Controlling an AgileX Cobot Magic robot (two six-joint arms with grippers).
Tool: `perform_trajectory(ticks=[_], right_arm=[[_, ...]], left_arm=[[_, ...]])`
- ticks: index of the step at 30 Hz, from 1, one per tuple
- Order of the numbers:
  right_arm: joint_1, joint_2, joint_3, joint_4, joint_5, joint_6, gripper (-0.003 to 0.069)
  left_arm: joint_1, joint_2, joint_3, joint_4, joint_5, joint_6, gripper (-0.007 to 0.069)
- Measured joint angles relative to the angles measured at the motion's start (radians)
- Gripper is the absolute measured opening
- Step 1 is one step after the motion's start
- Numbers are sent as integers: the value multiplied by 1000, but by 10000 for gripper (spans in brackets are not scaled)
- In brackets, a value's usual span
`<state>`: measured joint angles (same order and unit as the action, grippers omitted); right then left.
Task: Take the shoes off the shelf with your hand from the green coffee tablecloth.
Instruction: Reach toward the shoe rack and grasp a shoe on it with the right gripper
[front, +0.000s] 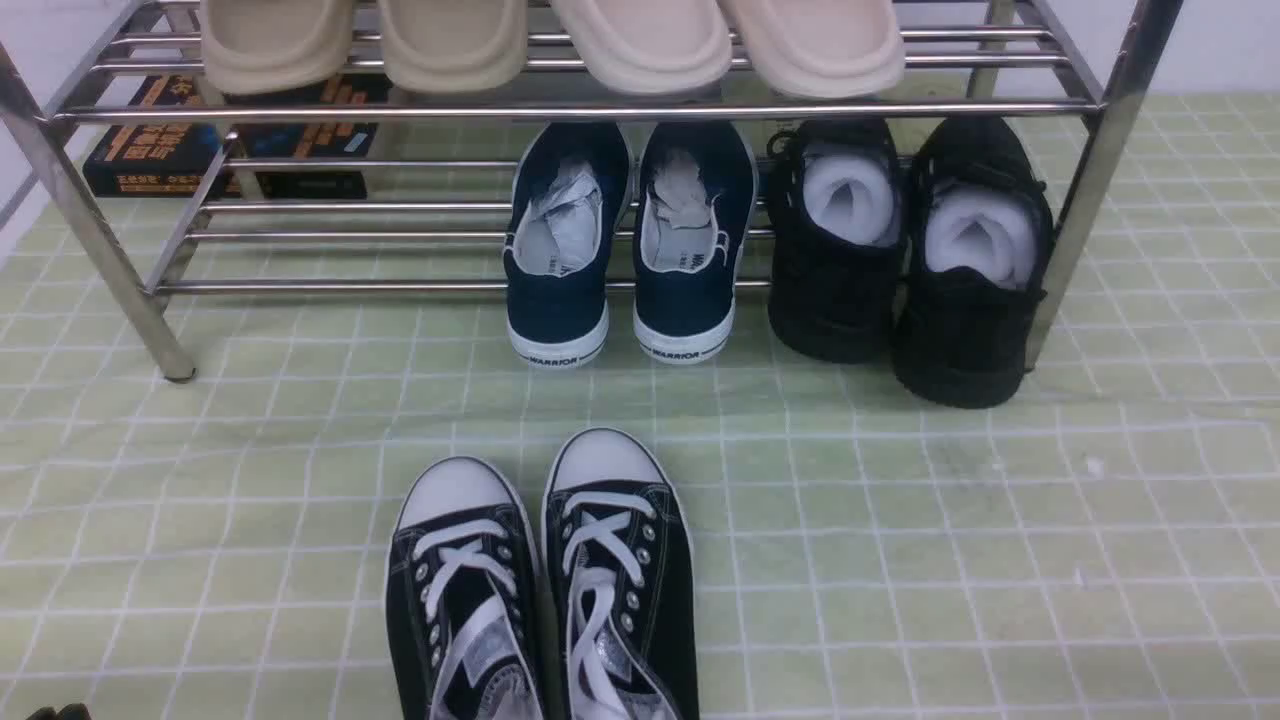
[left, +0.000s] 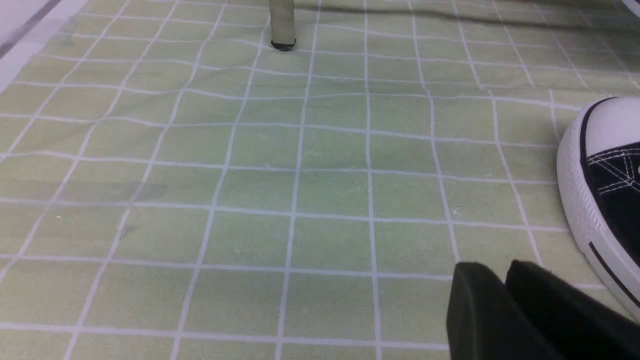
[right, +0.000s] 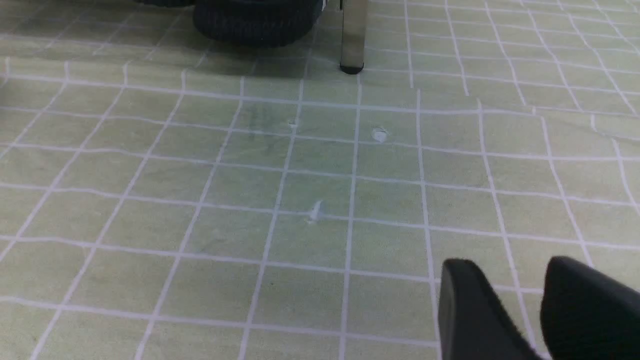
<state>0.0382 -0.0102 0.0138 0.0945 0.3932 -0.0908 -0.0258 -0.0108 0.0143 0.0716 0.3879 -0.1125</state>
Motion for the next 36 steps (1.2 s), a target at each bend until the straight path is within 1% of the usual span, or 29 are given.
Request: perform_trajectory(ticks=[22,30,34,36], right_arm=[[0,0,0,0,0,-1,240],[0,0,0,-122,0,-27,240],[0,0,0,-164,-9,-28,240],[0,0,0,-155,-20,-8,240]], left_arm=[[0,0,0,1,0,-1,134],[0,0,0,1,0,-1,144],[0,0,0,1,0,-1,144],[0,0,0,1,0,-2,144]])
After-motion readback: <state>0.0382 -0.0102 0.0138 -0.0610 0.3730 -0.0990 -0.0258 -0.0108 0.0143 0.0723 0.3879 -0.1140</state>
